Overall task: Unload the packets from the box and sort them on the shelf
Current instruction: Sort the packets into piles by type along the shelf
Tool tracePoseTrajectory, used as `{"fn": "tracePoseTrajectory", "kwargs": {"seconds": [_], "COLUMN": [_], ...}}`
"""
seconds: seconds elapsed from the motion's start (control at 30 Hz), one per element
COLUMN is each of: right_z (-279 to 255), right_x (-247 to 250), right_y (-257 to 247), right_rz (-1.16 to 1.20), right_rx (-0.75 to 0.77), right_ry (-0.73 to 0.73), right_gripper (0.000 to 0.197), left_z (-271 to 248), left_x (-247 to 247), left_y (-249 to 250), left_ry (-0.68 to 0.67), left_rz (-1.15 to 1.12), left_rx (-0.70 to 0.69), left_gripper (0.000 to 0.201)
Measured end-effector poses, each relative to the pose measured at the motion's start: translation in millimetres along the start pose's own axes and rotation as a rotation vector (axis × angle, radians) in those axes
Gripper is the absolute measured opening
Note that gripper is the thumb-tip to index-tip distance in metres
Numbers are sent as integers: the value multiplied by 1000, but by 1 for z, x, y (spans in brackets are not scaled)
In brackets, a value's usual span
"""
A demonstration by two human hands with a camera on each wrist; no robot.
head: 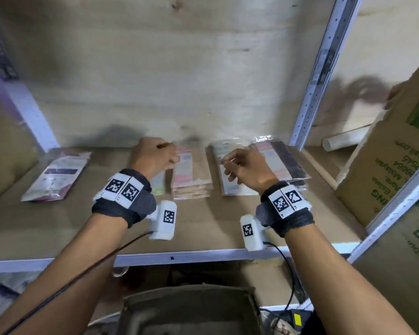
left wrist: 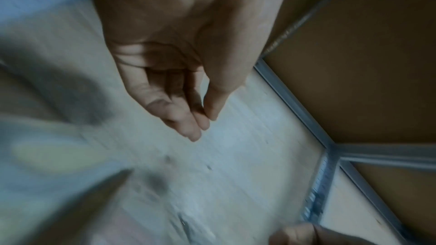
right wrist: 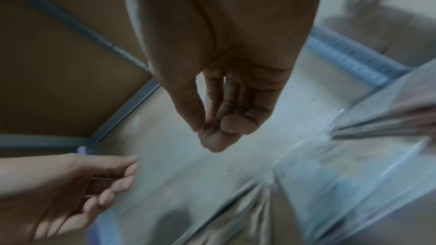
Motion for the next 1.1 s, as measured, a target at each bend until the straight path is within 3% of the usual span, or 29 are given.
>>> {"fn": "tracePoseTrajectory", "kwargs": {"seconds": [0.17, 0.27, 0.4, 0.53, 0.67, 0.8, 0.97, 1.1], "right_z": [-23, -32, -38, -39, -36, -41, -44, -45], "right_x": [-90, -148, -223, -294, -347, -381, -393, -389], "right_y": [-35, -57, -86, -107, -106, -101, -104, -95], "right_rz": [164, 276, 298, 313, 296, 356, 396, 292], "right_rx": [-56, -124, -148, -232, -336, -467, -512, -447], "right_ry": [-238, -364, -499, -544, -515, -496, -460, -429], "right_gripper": [10, 5, 8, 13, 21, 40, 10, 10], "left_z": [28, 48, 64, 70, 73, 76, 76, 65], "left_x": [108, 162, 219, 271, 284, 277, 282, 288], "left_y": [-51, -86, -118, -139, -162, -183, -211, -226], "left_ry": [241, 317, 386, 412, 343, 229, 187, 219], "left_rz": [-71, -47, 139, 524, 627, 515, 351, 171], "left_rx": [71, 127, 173, 183, 213, 232, 288, 442], "left_gripper": [22, 20, 27, 39, 43, 45, 40, 35]}}
Point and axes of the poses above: each hand's wrist, its own z-axis towards the middle knuckle, its own x-axis out of the back of the hand, y = z × x, the point moved 8 cm from there along z, towards the middle knuckle, and after that the axes turned 14 degrees about y, right-handed, at the moved point
